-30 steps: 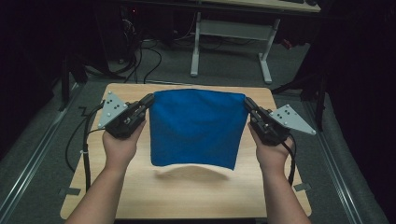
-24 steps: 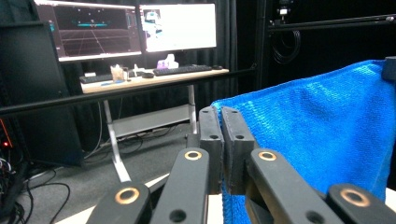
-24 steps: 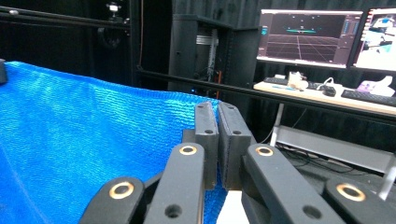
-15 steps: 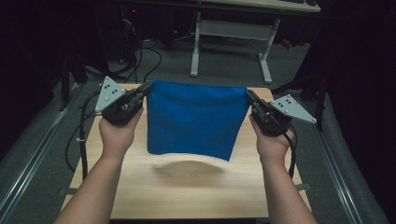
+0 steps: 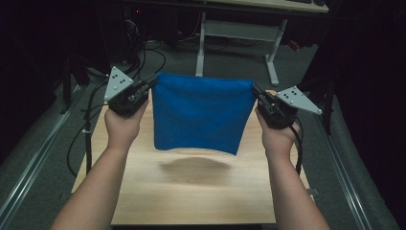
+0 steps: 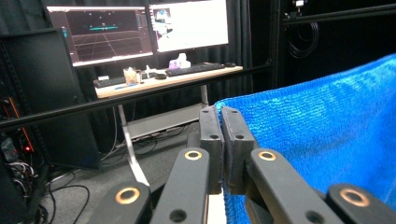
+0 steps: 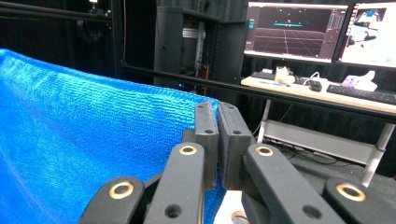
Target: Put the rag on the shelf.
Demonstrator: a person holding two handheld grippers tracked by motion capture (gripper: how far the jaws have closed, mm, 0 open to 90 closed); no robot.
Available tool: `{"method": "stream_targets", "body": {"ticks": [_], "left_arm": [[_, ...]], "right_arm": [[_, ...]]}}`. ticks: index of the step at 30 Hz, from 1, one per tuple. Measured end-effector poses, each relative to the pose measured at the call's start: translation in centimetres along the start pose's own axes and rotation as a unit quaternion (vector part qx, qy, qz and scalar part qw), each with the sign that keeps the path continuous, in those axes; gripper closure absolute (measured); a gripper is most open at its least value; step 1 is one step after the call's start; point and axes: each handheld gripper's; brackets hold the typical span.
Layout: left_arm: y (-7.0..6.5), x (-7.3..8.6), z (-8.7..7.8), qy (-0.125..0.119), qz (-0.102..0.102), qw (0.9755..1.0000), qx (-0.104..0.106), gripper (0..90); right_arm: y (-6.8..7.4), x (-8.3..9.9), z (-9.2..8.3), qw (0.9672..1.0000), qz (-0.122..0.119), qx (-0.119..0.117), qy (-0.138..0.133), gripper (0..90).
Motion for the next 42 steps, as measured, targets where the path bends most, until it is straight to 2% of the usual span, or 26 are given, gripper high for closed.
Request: {"method": "stream_targets", "body": {"ticks": [3,7,11,14,15,19,20,22,25,26,28,31,33,35,36,37,39,41,42], "left_arm": [[0.2,0.1,0.6,0.003,-0.001,1.0,-0.004,88.6],[0.4,0.3,1.7,0.013,0.009,0.9998,-0.009,88.5],[0.9,1.0,3.2,0.031,0.002,0.9994,-0.014,88.5],[1.3,1.7,4.6,0.046,0.0,0.9987,-0.021,88.5],[1.5,1.8,4.9,0.05,-0.001,0.9985,-0.022,88.5],[2.2,2.5,6.7,0.069,0.001,0.9973,-0.028,88.5],[2.3,2.7,7.1,0.074,0.003,0.9965,-0.038,88.5],[2.5,2.9,8.0,0.082,0.003,0.996,-0.034,88.5],[2.6,3.5,9.1,0.097,0.002,0.9946,-0.039,88.5],[2.7,3.9,9.5,0.106,0.003,0.9936,-0.039,88.5],[2.9,4.6,10.0,0.125,0.004,0.9914,-0.041,88.5],[3.3,5.8,10.5,0.145,-0.001,0.9885,-0.043,88.4],[3.5,6.9,10.8,0.166,-0.008,0.9852,-0.041,88.3],[3.7,7.8,11.1,0.181,-0.014,0.9826,-0.039,88.3],[3.8,8.8,11.2,0.195,-0.021,0.9798,-0.037,88.3],[3.8,8.8,11.2,0.195,-0.021,0.9798,-0.037,88.3],[3.9,9.9,11.2,0.213,-0.023,0.9763,-0.029,88.3],[4.0,10.7,11.1,0.22,-0.029,0.9747,-0.023,88.3],[4.0,11.2,11.1,0.229,-0.031,0.9726,-0.019,88.3]], "right_arm": [[-0.4,0.4,1.0,1.0,0.004,0.002,0.003,88.5],[-1.2,0.7,2.2,0.9999,0.011,0.006,0.008,88.5],[-1.8,0.8,3.2,0.9998,0.014,0.008,0.014,88.5],[-2.5,0.8,5.0,0.9996,0.01,0.011,0.022,88.5],[-2.5,0.8,5.0,0.9996,0.01,0.011,0.022,88.5],[-3.3,1.0,6.7,0.999,0.008,0.017,0.04,88.5],[-3.5,1.1,7.2,0.9988,0.008,0.019,0.043,88.5],[-4.1,1.3,8.5,0.998,0.006,0.023,0.059,88.5],[-4.4,1.6,9.4,0.9972,0.008,0.026,0.07,88.5],[-4.8,2.0,10.1,0.9965,0.016,0.027,0.077,88.5],[-4.9,2.2,10.4,0.9959,0.021,0.026,0.084,88.5],[-5.0,3.2,11.6,0.9943,0.017,0.024,0.102,88.5],[-4.8,4.1,12.5,0.9923,0.012,0.022,0.122,88.4],[-4.8,4.3,12.7,0.9917,0.009,0.021,0.126,88.5],[-4.7,4.9,13.2,0.99,0.02,0.017,0.138,88.4],[-4.7,4.9,13.2,0.99,0.02,0.017,0.138,88.4],[-4.5,5.6,13.6,0.988,0.018,0.015,0.153,88.5],[-4.4,6.3,13.8,0.9857,0.017,0.013,0.167,88.4],[-4.4,6.6,13.9,0.9852,0.018,0.011,0.17,88.4]]}}
Point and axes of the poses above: each handheld gripper's, and its own axes: z roughly forward along the jaws, x roughly out of its underside, y roughly to its left, and after that the axes turned 7 degrees about -x, right-handed
